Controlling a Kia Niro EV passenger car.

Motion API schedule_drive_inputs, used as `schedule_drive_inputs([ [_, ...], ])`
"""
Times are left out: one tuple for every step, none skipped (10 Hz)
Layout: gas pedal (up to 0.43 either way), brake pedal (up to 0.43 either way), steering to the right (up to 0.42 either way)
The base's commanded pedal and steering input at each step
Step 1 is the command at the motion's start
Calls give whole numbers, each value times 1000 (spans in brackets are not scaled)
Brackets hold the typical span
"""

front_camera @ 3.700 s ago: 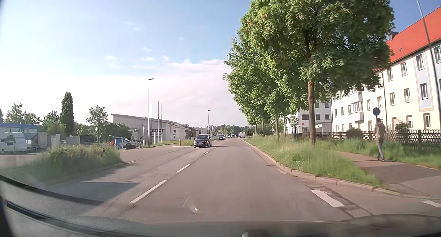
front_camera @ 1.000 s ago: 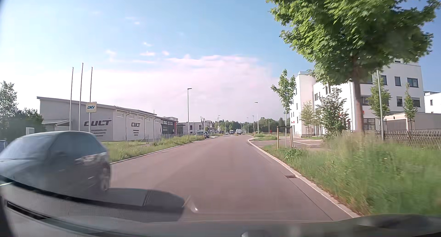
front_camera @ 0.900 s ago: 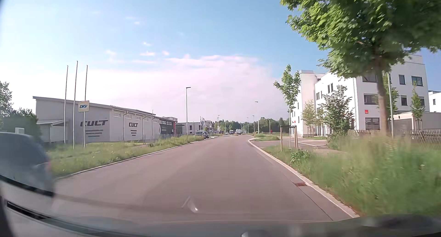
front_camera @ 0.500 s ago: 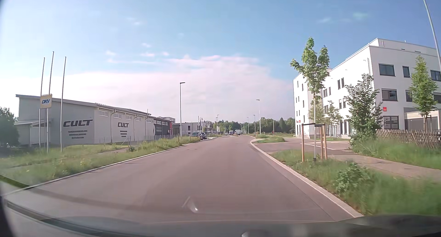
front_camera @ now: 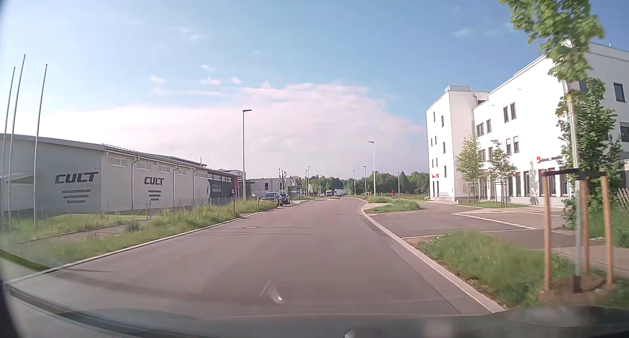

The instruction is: Follow the waypoints while adhering to traffic rules and regulations

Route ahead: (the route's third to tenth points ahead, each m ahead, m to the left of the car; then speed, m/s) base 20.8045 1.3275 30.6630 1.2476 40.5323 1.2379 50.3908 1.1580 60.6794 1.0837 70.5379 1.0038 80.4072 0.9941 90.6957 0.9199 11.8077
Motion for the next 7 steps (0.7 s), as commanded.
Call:
schedule_drive_inputs([
  [0,0,0],
  [0,0,0],
  [0,0,0],
  [0,0,0],
  [0,0,1],
  [0,0,2],
  [0,0,2],
])
